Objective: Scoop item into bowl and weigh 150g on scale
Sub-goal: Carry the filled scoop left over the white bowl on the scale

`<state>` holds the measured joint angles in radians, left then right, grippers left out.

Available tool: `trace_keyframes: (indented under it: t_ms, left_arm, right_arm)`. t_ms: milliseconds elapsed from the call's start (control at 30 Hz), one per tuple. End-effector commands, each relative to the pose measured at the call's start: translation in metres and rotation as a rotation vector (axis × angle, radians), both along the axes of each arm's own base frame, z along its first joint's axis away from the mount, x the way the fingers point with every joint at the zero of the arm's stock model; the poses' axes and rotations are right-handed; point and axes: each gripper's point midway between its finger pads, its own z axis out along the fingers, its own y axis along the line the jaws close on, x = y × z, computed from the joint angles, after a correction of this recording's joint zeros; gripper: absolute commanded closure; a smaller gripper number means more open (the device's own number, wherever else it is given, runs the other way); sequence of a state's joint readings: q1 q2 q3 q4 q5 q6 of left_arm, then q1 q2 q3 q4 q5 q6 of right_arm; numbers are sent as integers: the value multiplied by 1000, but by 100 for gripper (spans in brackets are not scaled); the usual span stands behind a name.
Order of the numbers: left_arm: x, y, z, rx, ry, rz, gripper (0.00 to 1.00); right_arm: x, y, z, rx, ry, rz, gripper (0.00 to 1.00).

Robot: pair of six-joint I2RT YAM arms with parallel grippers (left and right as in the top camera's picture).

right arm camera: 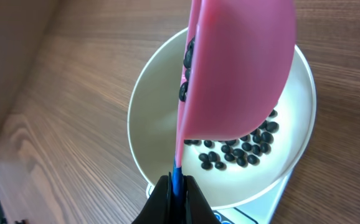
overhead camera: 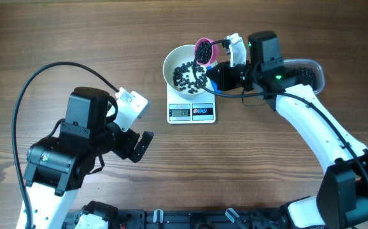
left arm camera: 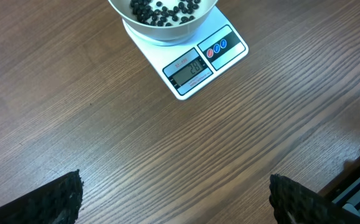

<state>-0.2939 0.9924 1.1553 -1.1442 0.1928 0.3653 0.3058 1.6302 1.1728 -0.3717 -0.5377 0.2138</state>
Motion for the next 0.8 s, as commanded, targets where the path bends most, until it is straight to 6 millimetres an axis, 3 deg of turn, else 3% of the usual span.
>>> trace_keyframes:
  t_ms: [0,767]
  left_arm:
    - [3,-2,8,-12,-23,-20,0]
    - [3,-2,8,-12,-23,-20,0]
  right_arm:
    - [1,-11,-12,-99,-7,-37,96]
    - [4,-16,-14,-137,-27,-41,96]
